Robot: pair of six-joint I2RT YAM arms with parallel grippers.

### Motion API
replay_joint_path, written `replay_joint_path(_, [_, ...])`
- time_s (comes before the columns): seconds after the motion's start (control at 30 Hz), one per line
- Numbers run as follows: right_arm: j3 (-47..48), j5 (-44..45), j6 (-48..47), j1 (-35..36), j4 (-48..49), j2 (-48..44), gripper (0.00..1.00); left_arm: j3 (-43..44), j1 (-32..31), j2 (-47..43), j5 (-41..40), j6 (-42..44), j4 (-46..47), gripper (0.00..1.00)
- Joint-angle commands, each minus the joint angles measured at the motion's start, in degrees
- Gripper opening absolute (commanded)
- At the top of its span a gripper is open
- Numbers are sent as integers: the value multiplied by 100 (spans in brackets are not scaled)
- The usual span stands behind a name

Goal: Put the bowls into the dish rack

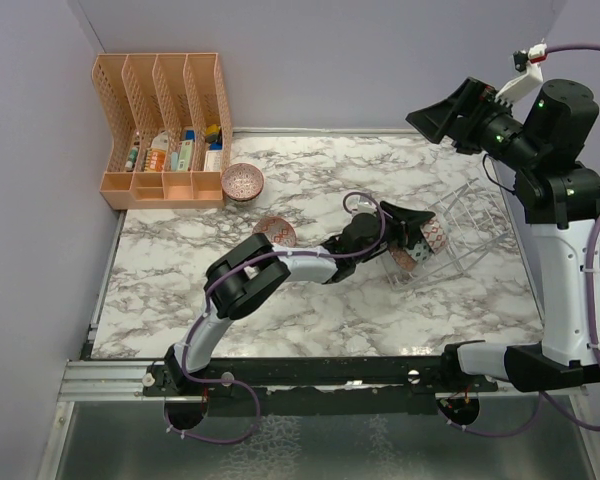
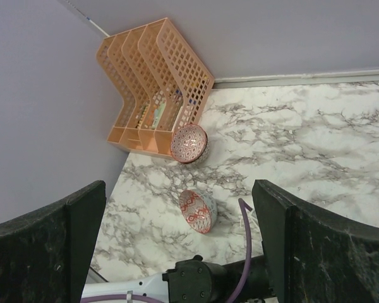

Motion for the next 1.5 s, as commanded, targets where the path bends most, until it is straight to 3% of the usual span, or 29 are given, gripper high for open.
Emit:
replay_joint_path(0.0, [-44,-58,-9,20,11,-110,100,105,51,-440,365,93,-483,40])
replay_joint_path(0.6, [0,-64,9,20,52,-121,99,-18,334,-1093,1068,786,-2022,48])
replay_joint_path(1.0, [23,-40,-2,20,48,-122,99,-462,561,-1674,1253,1157,-2571,53])
replay_joint_path(1.27, [111,-31,-32,20,32,-97,99,-941,863,-2436,1215,1792,-3174,62])
replay_joint_path(1.37, [158,-39,-57,20,9,-103,100,-1295,1089,-3066,928,2341,-3615,76])
replay_joint_path(1.47, [112,-86,-57,20,14,-105,100,-1530,1347,-3666,522,2989,-4242,99])
